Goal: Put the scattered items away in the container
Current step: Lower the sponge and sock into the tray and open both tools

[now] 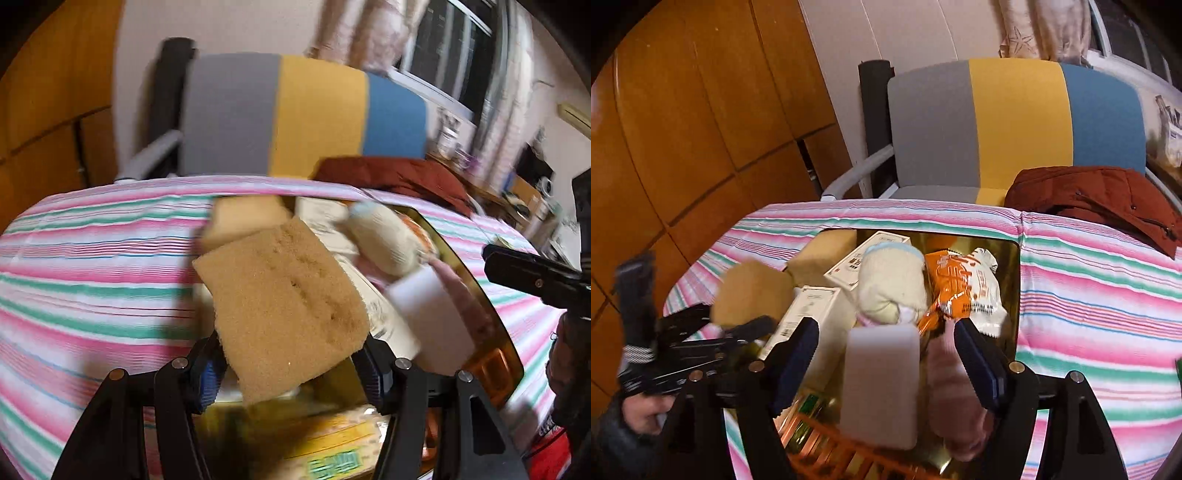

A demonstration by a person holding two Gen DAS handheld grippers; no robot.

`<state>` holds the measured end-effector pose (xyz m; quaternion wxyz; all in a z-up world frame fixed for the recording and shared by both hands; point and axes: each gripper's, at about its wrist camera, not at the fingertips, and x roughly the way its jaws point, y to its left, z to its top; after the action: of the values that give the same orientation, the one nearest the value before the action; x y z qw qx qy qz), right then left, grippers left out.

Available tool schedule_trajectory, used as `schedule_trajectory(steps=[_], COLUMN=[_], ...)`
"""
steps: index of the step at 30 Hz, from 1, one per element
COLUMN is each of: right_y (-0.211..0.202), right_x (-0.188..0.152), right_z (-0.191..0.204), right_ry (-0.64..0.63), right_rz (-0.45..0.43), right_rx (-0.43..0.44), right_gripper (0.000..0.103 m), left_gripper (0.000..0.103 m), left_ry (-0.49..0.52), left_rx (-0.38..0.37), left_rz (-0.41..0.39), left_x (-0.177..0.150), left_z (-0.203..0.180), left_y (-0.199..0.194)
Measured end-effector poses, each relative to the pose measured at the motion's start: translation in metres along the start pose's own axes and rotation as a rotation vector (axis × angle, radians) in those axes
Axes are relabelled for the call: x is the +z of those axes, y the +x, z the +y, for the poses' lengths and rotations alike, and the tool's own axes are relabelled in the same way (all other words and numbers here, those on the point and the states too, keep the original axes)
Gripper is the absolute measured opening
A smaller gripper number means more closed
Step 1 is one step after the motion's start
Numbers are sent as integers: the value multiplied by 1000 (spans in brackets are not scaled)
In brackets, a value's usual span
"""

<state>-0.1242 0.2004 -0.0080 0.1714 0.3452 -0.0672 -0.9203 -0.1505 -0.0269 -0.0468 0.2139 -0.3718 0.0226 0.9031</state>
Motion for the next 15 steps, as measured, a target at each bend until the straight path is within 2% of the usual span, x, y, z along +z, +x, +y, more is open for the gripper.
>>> schedule_trajectory(steps=[2,5,8,11,15], right_y=[-5,-14,-20,-22,-28], right_x=[-4,-11,-19,-24,-32], right_z=[1,2,0,-5,-14], right_ry=[2,2,8,32,66], right_rz=[-5,-11,-17,-19,-23], right_rx=[6,12,14,16,19], right_gripper=[78,78,79,79,79], left_gripper=[62,66,73,73,73], left_ry=[35,-18,-18,-22,-20], left_rx=[-1,-29,6,39,47], left_rz=[-11,17,30,33,10], left_x=[1,5,5,8,8], left_z=[-8,2,5,8,7], left_y=[3,6,5,4,-3])
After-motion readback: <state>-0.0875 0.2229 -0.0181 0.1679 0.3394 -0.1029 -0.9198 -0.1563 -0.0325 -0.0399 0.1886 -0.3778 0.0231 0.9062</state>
